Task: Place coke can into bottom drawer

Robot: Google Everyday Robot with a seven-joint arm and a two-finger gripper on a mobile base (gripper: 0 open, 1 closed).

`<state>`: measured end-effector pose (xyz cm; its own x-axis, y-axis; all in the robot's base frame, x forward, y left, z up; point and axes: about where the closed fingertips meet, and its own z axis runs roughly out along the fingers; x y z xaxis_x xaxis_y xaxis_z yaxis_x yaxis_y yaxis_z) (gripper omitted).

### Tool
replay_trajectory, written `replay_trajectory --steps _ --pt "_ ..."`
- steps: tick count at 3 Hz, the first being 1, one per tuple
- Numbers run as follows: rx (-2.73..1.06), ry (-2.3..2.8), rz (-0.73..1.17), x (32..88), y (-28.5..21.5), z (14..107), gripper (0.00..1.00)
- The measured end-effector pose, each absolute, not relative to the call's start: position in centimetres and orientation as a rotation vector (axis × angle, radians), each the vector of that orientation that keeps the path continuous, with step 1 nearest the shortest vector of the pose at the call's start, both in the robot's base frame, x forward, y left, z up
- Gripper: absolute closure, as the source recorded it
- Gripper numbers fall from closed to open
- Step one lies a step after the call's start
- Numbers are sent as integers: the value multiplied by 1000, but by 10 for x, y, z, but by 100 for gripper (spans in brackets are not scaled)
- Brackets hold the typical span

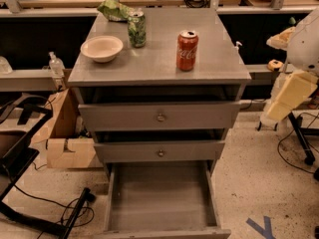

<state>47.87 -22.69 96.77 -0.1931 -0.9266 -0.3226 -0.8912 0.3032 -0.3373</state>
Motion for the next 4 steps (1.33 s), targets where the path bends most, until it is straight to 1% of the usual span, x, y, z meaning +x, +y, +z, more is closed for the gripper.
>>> replay_trajectory --steps 1,2,3,4 --pt "-1392 1925 -48 555 -240 974 0" --pt "-1152 1750 53 627 -241 1000 0" --pt "-949 1607 189 681 -226 1019 0" --pt "-849 1536 258 694 -216 1025 0"
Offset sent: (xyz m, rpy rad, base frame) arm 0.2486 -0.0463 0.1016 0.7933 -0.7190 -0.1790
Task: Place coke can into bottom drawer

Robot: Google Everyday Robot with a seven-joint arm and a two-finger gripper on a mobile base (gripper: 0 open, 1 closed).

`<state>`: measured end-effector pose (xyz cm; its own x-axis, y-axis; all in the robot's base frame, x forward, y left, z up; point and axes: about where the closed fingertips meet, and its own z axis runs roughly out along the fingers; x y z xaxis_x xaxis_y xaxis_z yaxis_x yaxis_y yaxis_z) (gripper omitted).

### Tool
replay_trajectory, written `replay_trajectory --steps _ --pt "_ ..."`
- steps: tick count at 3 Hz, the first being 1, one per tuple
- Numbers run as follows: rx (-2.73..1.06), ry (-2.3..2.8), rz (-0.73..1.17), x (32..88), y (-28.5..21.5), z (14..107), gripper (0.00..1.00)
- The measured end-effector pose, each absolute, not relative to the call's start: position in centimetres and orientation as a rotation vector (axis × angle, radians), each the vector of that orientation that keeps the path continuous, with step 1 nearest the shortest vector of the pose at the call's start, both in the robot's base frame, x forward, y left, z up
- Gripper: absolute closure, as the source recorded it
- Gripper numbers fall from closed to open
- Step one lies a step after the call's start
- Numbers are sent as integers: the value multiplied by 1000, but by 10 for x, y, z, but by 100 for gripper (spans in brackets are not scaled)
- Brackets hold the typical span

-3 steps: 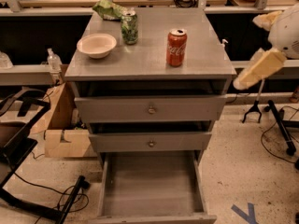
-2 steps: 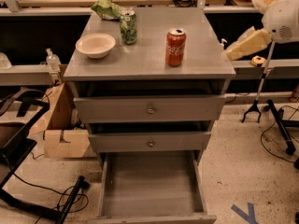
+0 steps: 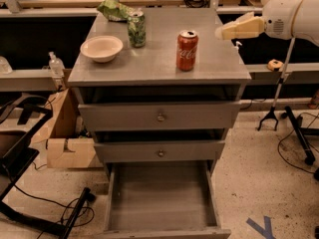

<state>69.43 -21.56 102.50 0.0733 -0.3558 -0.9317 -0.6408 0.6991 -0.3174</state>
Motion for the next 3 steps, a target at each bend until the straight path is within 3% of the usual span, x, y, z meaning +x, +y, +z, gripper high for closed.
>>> replay_trajectory --steps 2,3 --pt "-781 1507 331 709 -200 1014 0" --pt "-737 1512 438 736 -161 978 0"
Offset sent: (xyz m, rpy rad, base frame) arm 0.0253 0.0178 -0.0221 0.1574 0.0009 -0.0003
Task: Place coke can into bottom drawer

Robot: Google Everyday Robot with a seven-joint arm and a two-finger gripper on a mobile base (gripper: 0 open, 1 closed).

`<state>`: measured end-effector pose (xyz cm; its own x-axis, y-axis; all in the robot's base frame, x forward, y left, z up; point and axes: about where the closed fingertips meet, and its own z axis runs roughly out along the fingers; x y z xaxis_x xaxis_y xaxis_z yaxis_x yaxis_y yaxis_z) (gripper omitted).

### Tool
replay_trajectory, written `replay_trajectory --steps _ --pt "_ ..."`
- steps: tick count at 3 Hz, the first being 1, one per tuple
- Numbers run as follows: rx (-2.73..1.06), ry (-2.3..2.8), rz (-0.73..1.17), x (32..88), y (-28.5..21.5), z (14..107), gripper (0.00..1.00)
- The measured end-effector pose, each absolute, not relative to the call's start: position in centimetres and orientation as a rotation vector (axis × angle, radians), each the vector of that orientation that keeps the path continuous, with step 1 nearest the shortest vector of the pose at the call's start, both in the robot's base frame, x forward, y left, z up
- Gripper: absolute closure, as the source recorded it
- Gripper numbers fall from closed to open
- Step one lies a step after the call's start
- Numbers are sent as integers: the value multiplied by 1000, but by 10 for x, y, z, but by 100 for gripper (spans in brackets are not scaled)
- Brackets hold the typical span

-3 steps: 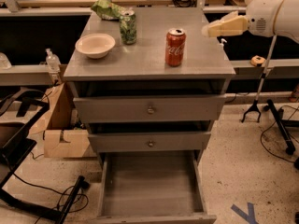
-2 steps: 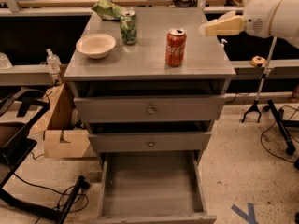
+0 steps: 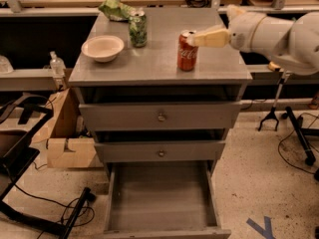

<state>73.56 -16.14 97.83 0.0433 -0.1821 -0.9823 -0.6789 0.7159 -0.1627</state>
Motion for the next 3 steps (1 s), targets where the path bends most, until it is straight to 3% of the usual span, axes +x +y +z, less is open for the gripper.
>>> replay_trajectory --steps 2,3 --pt "-730 1553 480 775 -121 930 0" --pt "-705 1570 494 785 -119 912 16"
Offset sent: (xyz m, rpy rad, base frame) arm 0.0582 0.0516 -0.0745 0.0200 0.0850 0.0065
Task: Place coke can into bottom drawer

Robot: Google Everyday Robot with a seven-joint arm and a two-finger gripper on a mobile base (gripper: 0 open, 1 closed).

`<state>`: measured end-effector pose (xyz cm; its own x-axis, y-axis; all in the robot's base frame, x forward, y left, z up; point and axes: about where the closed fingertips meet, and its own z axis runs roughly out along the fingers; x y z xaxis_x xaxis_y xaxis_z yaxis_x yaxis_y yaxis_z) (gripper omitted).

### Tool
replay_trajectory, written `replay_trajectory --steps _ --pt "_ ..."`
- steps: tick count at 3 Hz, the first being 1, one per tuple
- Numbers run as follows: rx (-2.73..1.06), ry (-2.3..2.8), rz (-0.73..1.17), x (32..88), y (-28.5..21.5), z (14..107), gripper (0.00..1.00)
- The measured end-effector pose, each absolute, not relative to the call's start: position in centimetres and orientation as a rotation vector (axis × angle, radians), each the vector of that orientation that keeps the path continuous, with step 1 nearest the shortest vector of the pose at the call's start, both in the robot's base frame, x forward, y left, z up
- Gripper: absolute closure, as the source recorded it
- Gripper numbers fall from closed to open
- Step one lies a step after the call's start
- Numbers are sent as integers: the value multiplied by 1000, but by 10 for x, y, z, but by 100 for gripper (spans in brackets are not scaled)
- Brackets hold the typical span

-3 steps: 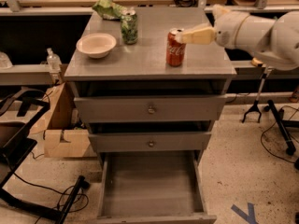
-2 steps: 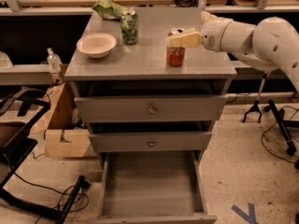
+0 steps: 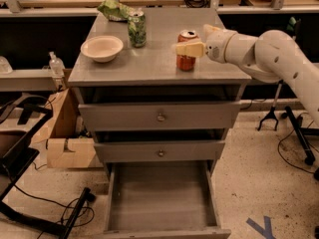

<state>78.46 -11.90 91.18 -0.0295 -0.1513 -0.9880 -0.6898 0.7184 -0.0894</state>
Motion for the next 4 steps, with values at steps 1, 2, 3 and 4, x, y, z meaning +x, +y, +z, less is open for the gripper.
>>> replay_trajectory --steps 1,2,3,4 --pt "-652 1564 552 790 -111 898 47" --pt "-633 1538 573 790 -104 900 70" --pt "-638 1537 578 790 -100 900 99" --pt "-638 1537 578 790 -99 901 100"
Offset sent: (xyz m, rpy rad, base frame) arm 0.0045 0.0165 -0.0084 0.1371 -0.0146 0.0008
